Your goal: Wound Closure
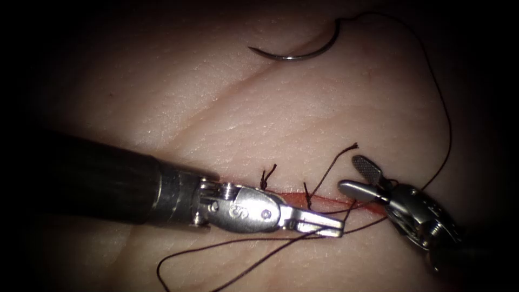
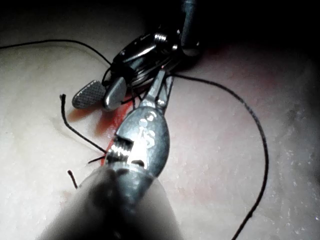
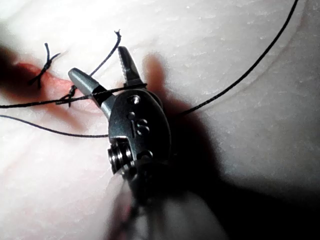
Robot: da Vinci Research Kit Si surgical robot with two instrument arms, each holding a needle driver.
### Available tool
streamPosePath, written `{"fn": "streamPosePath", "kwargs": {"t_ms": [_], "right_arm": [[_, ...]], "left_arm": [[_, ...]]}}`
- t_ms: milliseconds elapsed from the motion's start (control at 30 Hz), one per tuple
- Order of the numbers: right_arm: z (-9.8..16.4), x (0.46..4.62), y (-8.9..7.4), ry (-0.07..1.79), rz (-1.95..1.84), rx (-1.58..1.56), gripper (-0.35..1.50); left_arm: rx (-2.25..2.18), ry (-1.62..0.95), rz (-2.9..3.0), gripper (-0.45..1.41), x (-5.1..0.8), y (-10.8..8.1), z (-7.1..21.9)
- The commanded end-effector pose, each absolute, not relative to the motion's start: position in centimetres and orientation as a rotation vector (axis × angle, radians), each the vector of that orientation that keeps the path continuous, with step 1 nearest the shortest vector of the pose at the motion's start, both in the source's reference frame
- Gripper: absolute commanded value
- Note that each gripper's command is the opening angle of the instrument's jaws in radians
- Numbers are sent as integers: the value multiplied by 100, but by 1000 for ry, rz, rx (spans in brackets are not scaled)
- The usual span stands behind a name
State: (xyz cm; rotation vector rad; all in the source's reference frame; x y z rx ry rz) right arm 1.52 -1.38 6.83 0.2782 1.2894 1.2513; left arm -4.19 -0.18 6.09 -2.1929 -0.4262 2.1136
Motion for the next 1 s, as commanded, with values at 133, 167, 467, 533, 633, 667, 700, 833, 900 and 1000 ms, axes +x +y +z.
{"fn": "streamPosePath", "kwargs": {"t_ms": [133, 167, 467, 533, 633, 667, 700, 833, 900, 1000], "right_arm": [[696, 158, -141, 1281, 1260, 264, 98], [699, 161, -137, 1281, 1267, 265, 98], [710, 177, -120, 1276, 1272, 258, 101], [712, 179, -117, 1275, 1274, 258, 103], [711, 181, -114, 1276, 1274, 261, 101], [711, 182, -113, 1276, 1275, 260, 99], [711, 183, -112, 1277, 1274, 262, 98], [709, 185, -114, 1279, 1273, 265, 47], [707, 185, -116, 1282, 1265, 264, -26], [702, 185, -118, 1282, 1222, 229, -35]], "left_arm": [[-2189, -430, 2118, -45, -426, -20, 613], [-2188, -433, 2121, -45, -425, -21, 612], [-2189, -442, 2120, -45, -421, -18, 610], [-2193, -436, 2122, -45, -422, -17, 610], [-2193, -436, 2122, -45, -422, -17, 610], [-2193, -436, 2122, -45, -422, -17, 610], [-2193, -436, 2122, -45, -422, -17, 610], [-2194, -438, 2122, -45, -420, -18, 610], [-2196, -440, 2121, -45, -417, -18, 609], [-2194, -441, 2122, -45, -414, -18, 608]]}}
